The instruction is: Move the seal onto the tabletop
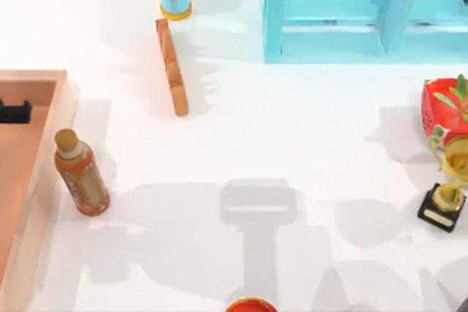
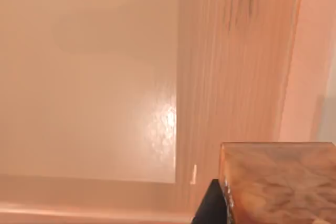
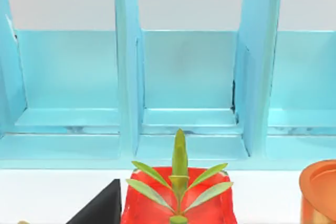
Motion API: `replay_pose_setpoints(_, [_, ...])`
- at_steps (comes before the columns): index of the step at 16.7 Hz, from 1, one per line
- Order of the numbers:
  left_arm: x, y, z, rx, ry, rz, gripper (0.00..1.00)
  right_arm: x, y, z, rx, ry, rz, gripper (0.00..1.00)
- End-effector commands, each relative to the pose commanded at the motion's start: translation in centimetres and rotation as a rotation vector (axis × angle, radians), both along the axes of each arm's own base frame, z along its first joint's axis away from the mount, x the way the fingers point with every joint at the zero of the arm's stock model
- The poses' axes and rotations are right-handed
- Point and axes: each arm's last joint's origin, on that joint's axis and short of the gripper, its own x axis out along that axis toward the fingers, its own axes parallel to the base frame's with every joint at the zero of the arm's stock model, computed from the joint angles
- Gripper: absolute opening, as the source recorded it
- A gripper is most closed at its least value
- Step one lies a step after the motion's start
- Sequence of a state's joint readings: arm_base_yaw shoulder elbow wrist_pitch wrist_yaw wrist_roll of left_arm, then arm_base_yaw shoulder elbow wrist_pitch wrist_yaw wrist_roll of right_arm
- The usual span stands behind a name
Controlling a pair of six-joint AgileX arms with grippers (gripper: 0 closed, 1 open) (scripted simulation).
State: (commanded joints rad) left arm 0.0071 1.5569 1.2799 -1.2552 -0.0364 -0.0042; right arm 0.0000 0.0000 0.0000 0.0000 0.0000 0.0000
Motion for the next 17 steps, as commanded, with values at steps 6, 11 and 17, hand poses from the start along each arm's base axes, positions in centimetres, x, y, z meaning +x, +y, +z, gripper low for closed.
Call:
replay_pose_setpoints(6, [-1.3, -5.5, 2.9, -0.025, 0.032, -0.036, 0.0, 0.0, 0.0, 0.0, 0.0, 0.0, 0.0, 1.0])
replay_pose_setpoints(11, [-0.9, -5.9, 2.6, -0.033, 0.037, -0.036, 0.0, 0.0, 0.0, 0.0, 0.0, 0.0, 0.0, 1.0])
replay_pose_setpoints(17, [-0.7, -7.3, 4.3, -0.064, -0.034, -0.017, 0.0, 0.0, 0.0, 0.0, 0.0, 0.0, 0.0, 1.0])
